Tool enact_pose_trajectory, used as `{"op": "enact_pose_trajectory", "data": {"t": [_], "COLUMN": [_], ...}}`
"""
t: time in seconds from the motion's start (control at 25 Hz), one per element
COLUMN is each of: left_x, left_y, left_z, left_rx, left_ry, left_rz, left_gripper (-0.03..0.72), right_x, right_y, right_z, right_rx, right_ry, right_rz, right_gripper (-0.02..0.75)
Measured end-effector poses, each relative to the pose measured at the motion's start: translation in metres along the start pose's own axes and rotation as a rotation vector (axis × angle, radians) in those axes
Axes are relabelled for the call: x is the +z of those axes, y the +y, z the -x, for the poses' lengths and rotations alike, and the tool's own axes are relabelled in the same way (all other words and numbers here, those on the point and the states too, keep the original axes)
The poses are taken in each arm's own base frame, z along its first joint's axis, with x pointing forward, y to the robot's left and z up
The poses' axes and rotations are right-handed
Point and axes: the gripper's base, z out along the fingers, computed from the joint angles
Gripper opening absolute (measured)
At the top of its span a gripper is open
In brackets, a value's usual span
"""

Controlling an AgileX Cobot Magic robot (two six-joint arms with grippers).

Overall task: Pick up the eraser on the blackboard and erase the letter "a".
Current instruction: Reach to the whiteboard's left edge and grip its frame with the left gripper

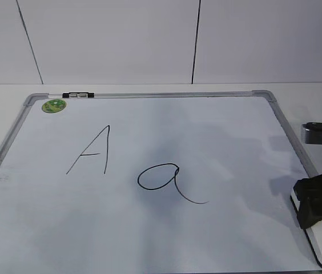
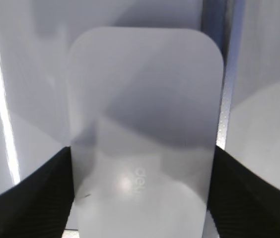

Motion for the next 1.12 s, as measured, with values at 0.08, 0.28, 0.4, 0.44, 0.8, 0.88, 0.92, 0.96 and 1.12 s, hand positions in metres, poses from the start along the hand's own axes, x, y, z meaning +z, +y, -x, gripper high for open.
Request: {"op": "enact_pose_trajectory", "data": {"t": [0.08,0.28,0.4,0.44,0.8,0.88,0.92,0.96,1.12], "left_x": [0.0,0.0,0.0,0.0,0.0,0.0,0.0,0.0,0.0], "left_y": [0.0,0.0,0.0,0.0,0.0,0.0,0.0,0.0,0.0], "left_z": [0.0,0.0,0.0,0.0,0.0,0.0,0.0,0.0,0.0], "left_rx": [0.0,0.0,0.0,0.0,0.0,0.0,0.0,0.0,0.0], "left_ry": [0.0,0.0,0.0,0.0,0.0,0.0,0.0,0.0,0.0], "left_rz": [0.0,0.0,0.0,0.0,0.0,0.0,0.0,0.0,0.0], "left_gripper": [0.235,0.235,0.235,0.235,0.235,0.235,0.235,0.235,0.235], "right_x": [0.0,0.0,0.0036,0.006,0.0087,0.0088,0.0088,0.0088,0.0088], "right_y": [0.0,0.0,-0.0001,-0.0003,0.0002,0.0002,0.0002,0.0002,0.0002], "right_z": [0.0,0.0,0.0005,0.0008,0.0019,0.0021,0.0021,0.0021,0.0021], "right_rx": [0.0,0.0,0.001,0.001,0.007,0.007,0.007,0.007,0.007], "right_ry": [0.0,0.0,0.014,0.023,0.026,0.024,0.024,0.024,0.024], "right_rz": [0.0,0.0,-0.001,-0.002,0.003,0.003,0.003,0.003,0.003], "right_gripper": [0.596,0.596,0.596,0.596,0.594,0.592,0.582,0.568,0.543]}}
